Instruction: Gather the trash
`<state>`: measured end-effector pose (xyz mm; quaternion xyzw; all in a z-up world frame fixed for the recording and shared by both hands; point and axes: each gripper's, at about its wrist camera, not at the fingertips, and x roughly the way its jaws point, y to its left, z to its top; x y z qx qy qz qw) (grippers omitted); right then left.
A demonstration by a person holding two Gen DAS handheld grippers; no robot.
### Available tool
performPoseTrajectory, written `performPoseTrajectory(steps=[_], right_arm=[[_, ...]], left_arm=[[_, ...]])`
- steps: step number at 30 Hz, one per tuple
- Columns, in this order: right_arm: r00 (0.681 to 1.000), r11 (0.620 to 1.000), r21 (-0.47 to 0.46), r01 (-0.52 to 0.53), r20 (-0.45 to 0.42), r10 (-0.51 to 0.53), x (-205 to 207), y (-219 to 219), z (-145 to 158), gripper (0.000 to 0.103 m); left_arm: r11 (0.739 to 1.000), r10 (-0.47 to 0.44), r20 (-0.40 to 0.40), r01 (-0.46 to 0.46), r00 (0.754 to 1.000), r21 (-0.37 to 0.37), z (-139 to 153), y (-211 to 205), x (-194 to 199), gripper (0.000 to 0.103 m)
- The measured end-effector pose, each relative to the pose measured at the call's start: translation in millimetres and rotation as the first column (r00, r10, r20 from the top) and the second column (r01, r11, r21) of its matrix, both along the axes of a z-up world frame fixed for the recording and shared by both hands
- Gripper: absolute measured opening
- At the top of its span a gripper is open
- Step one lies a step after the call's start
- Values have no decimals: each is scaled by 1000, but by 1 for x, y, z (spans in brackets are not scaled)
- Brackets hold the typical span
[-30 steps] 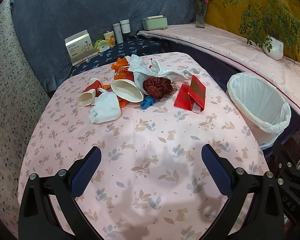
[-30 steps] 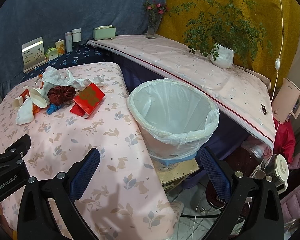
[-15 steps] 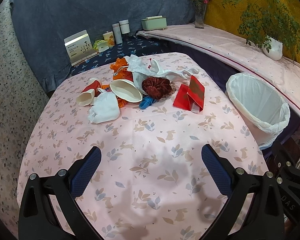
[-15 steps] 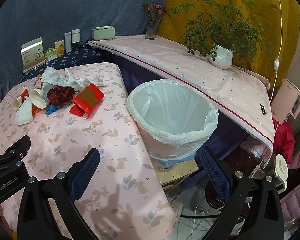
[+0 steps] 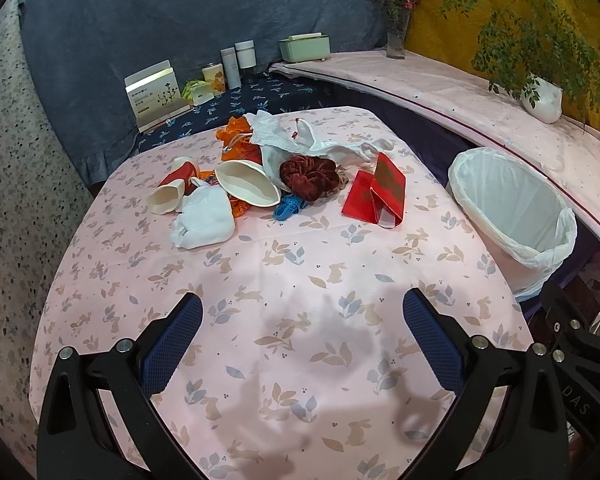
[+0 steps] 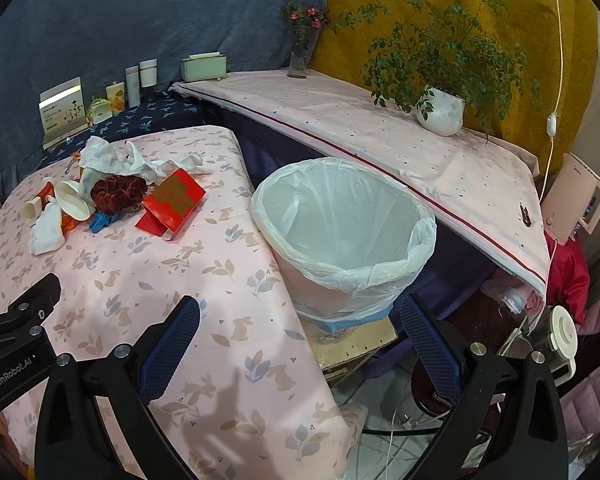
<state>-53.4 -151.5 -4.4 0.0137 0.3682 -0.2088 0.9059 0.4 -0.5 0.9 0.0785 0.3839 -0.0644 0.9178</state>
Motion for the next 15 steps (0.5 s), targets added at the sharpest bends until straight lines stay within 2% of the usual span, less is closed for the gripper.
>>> performPoseTrajectory(steps=[15], right_arm=[[1000, 1000, 8, -10, 7, 10, 17, 9, 0, 96]], left_arm=[[999, 13, -5, -13, 1000, -47, -7, 14, 14, 96]])
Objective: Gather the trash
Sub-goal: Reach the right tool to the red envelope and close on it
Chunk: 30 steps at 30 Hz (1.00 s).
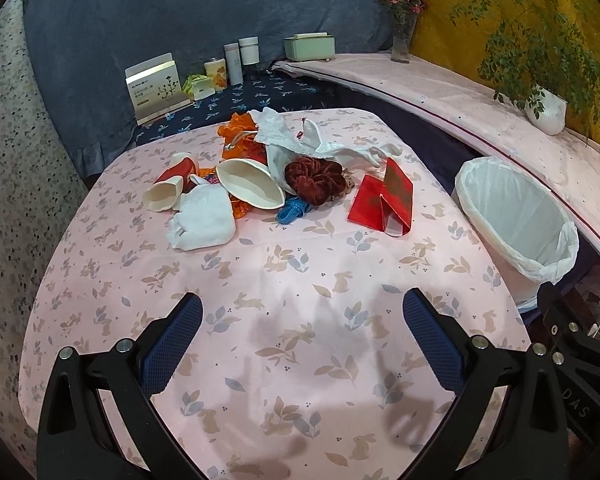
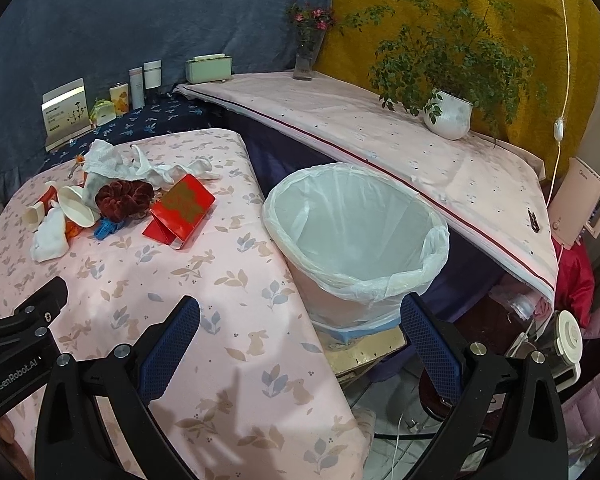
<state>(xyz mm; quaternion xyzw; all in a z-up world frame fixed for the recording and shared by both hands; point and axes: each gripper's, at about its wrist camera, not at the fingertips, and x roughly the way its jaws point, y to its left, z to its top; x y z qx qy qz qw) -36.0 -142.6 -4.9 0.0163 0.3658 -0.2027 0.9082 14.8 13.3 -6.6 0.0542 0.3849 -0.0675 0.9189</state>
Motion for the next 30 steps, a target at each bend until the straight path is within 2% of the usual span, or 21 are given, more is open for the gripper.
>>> performPoseTrajectory(steps=[9, 17, 24, 30], right_arm=[[1000, 1000, 16, -19, -6, 19, 28, 13, -7, 96], [999, 999, 14, -43, 5, 43, 59, 31, -13, 96], [996, 996, 17, -88, 4, 88, 94, 53, -21, 96], [994, 993, 38, -112, -5, 113, 123, 67, -32, 96]], left_arm=[[999, 30, -53, -32, 998, -42, -10, 27, 26, 96], [996, 92, -35, -93, 995, -19, -17, 57, 54, 96], [993, 105, -47, -107, 993, -40, -27, 83, 82, 96], [984, 153, -74, -159, 985, -76, -38, 112, 105, 96]])
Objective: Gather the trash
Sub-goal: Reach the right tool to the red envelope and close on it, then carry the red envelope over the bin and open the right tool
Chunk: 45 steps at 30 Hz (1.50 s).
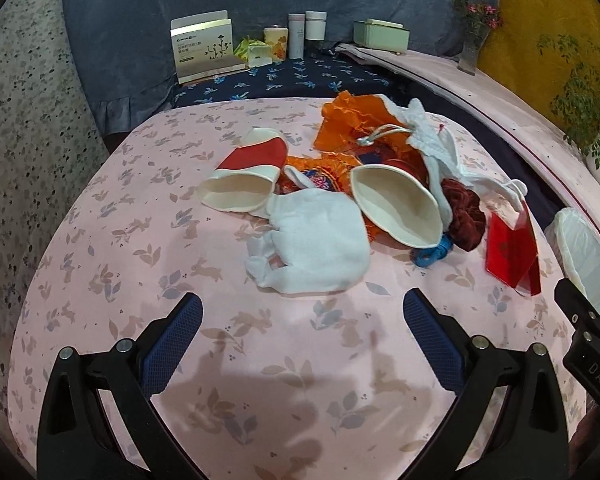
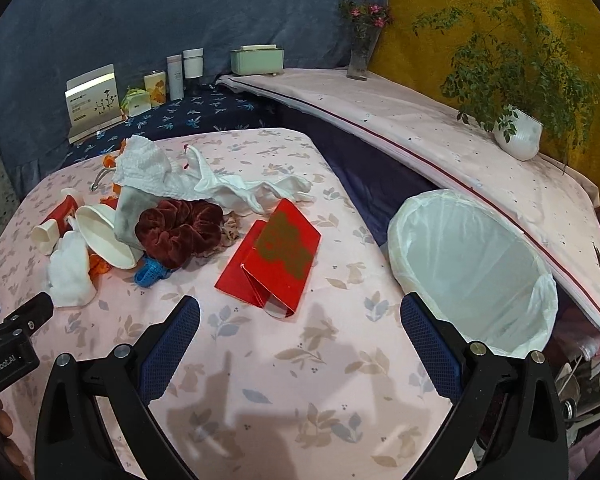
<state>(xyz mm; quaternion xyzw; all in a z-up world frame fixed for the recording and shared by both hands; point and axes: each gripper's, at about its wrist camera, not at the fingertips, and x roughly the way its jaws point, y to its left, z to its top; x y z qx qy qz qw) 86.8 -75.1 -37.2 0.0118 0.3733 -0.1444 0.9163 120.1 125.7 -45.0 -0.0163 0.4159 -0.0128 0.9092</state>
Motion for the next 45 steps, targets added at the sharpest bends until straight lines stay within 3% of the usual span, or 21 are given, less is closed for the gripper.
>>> performPoseTrajectory(steps=[9, 16, 18, 21, 22, 25, 28, 31, 45], right_arm=[[1000, 1000, 19, 8, -25, -8, 37, 4, -18, 90], [998, 999, 52, 10, -62, -7, 59, 3, -37, 71], [997, 998, 63, 9, -72, -5, 62, 3, -42, 65], [996, 997, 82, 11, -90, -4, 65, 2, -50, 49], [996, 996, 90, 10, -93, -2, 65, 1, -52, 41], [996, 994, 112, 8, -92, 2, 62, -1, -54, 31], [997, 991, 137, 1, -81, 11, 57, -3, -51, 17], [998, 988, 152, -7, -67, 17, 49, -4, -45, 5], [998, 978, 210, 0, 58, -12, 1, -28, 0, 3]], left_arm=[[998, -4, -22, 2, 1000, -61, -14, 16, 32, 96], [998, -17, -51, 13, 999, -67, -29, 10, 50, 94], [997, -21, -63, 16, 998, -82, -32, 11, 53, 84], [992, -52, -94, 41, 994, -116, -38, 12, 56, 59], [991, -58, -95, 46, 994, -122, -39, 12, 55, 56], [988, -80, -93, 67, 992, -138, -37, 11, 51, 29], [986, -87, -80, 74, 993, -152, -33, 10, 45, 16], [984, -90, -63, 79, 994, -160, -24, 8, 38, 14], [968, -166, 32, 169, 986, -188, 25, -23, -13, 13]])
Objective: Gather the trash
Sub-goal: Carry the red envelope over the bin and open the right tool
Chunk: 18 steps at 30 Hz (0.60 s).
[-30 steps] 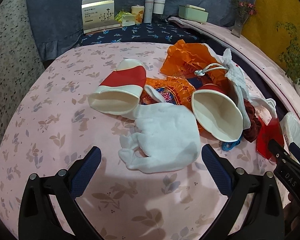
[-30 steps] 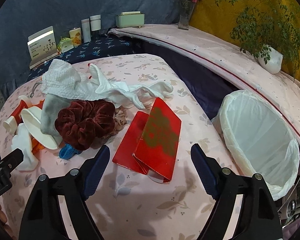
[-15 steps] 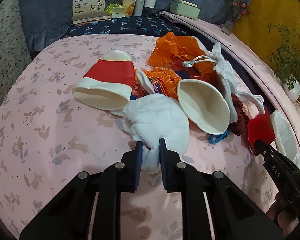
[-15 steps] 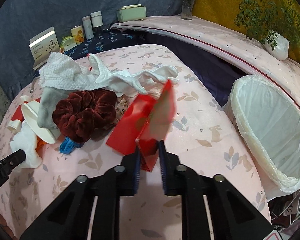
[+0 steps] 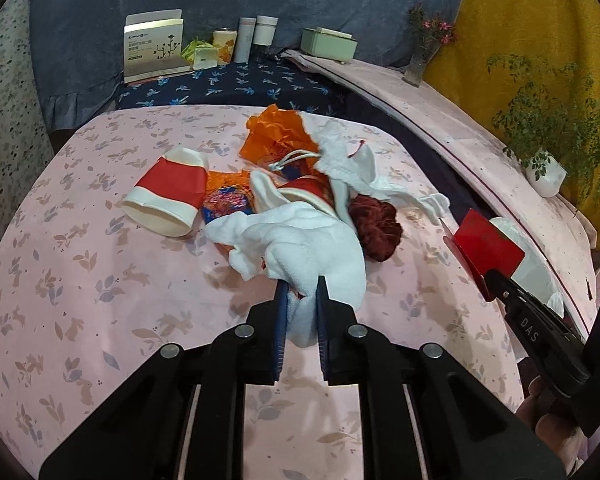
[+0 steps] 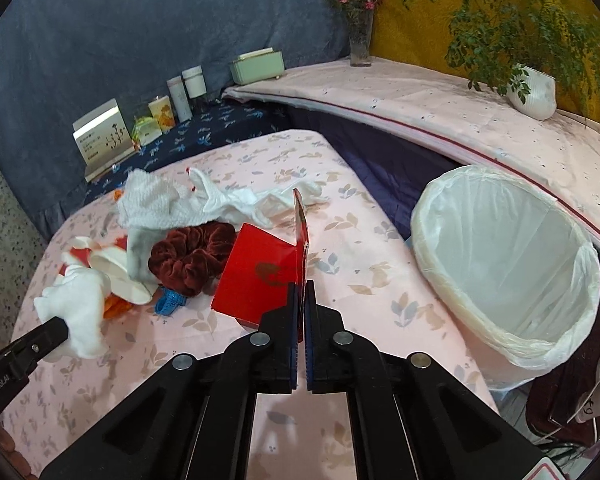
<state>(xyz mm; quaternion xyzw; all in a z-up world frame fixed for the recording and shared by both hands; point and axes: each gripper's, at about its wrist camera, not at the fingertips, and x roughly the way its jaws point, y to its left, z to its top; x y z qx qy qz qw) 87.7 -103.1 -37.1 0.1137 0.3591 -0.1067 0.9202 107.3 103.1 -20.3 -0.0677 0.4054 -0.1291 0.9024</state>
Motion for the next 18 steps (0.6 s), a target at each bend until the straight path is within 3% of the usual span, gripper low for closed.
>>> performPoseTrajectory(steps=[9, 18], right_arm=[[994, 997, -18, 76, 85, -74, -32, -29, 30, 3], [975, 980, -13, 196, 109, -194, -58, -80, 36, 2]], left_arm=[[993, -113, 45, 113, 993, -11, 25, -52, -19, 13], [963, -269, 79, 269, 960, 0, 37, -126, -27, 13]])
